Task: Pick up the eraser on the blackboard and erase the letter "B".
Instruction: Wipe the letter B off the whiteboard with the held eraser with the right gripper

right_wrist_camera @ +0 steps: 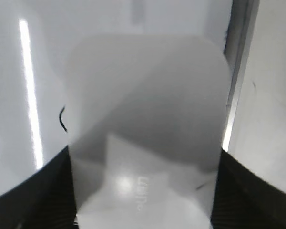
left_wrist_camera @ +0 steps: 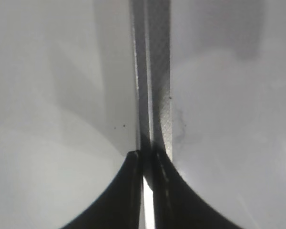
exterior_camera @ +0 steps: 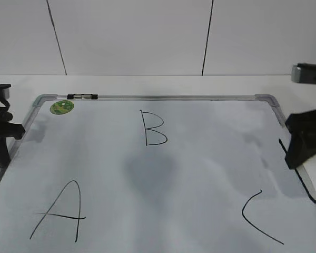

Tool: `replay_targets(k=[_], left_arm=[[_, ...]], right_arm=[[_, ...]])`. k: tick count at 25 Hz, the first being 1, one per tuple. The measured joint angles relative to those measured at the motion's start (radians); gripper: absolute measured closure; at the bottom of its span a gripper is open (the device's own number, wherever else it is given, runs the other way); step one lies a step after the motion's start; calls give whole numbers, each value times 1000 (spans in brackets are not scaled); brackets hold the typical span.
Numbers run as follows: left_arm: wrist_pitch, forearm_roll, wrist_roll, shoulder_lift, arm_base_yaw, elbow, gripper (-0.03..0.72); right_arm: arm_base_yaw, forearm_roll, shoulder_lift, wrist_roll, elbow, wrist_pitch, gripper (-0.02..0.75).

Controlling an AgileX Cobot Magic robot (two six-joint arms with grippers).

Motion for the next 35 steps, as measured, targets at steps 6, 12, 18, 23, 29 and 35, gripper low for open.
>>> replay_targets(k=[6,12,18,23,29,35], left_arm=[[4,0,0,0,0,0,666],[4,-2,0,0,0,0,666],[7,-2,0,0,0,-1,666],[8,-2,0,0,0,-1,666],[9,-14,0,0,0,-1,666],[9,-17,0,0,0,-1,666]], right_arm=[[63,-1,191,27,-293,55,209],[195,-8,414,71,-568,63,209],[267,-8,594,79,-733,64,209],[275,-8,672,98,-814,66,209],[275,-8,720,135,-897,66,209],[276,8,803,146,-924,66,209]])
